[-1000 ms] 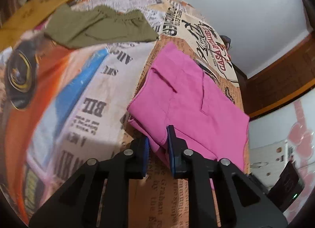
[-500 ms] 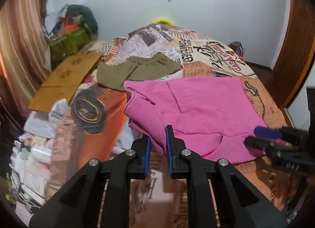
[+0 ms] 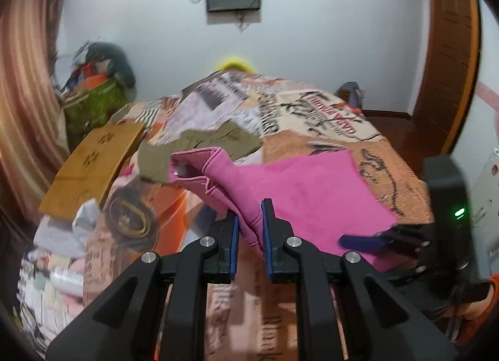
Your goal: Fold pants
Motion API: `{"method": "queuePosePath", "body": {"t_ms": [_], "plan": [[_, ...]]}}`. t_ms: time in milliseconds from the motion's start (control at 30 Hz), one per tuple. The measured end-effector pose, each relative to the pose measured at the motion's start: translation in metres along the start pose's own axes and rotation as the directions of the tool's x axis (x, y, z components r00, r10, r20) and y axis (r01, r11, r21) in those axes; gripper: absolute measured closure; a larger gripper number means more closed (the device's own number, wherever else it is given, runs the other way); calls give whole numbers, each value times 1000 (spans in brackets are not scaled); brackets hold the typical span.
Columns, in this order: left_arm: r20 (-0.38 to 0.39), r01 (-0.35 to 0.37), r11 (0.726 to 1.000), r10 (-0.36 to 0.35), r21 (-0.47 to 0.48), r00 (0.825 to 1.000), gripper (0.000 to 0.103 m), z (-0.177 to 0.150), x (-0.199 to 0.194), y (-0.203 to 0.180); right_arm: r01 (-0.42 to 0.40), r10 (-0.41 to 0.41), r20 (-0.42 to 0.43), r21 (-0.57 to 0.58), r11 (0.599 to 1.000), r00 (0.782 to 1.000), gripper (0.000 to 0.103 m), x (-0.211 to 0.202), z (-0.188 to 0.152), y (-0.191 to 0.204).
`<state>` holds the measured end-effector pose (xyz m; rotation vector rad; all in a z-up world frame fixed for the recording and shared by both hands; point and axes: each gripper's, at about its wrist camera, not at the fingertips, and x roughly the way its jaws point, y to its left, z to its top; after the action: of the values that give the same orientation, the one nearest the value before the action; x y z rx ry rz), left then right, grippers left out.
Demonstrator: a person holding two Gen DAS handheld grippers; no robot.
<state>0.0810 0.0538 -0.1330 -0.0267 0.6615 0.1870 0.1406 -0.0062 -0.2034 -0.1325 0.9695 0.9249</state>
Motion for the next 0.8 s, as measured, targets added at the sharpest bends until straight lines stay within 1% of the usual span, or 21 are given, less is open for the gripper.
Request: {"method": "queuePosePath", "body": {"t_ms": [100, 200, 333, 433, 533, 567, 700, 800], "plan": [[26, 54, 998, -55, 38, 998, 90, 10, -6, -20, -45, 45, 7, 24, 999, 999, 57, -2, -2, -4], [36, 92, 992, -95, 83, 995, 90, 17, -12, -40, -80, 79, 21, 57, 995, 997, 57, -5, -4, -7], [32, 104, 984, -110, 146, 993, 90, 20, -13, -59, -94, 90, 53, 79, 992, 995, 58, -14, -10, -9], [32, 87, 979, -94, 183, 995, 90, 19, -14, -66, -110, 99, 96, 119, 987, 990, 58, -29, -17, -18], [23, 71, 976, -78, 208, 997, 90, 18, -14, -68, -87, 62, 147, 168, 982, 987, 58, -51, -26, -36], [19, 66, 975, -72, 214, 997, 90, 18, -14, -69, -55, 26, 155, 188, 981, 988, 58, -59, -32, -43], [6, 69, 973, -72, 222, 997, 90, 20, -14, -74, 25, -61, 148, 234, 972, 987, 58, -72, -50, -66], [-1, 96, 969, -99, 228, 995, 90, 23, -15, -83, 68, -105, 125, 269, 961, 987, 58, -73, -64, -81]]}}
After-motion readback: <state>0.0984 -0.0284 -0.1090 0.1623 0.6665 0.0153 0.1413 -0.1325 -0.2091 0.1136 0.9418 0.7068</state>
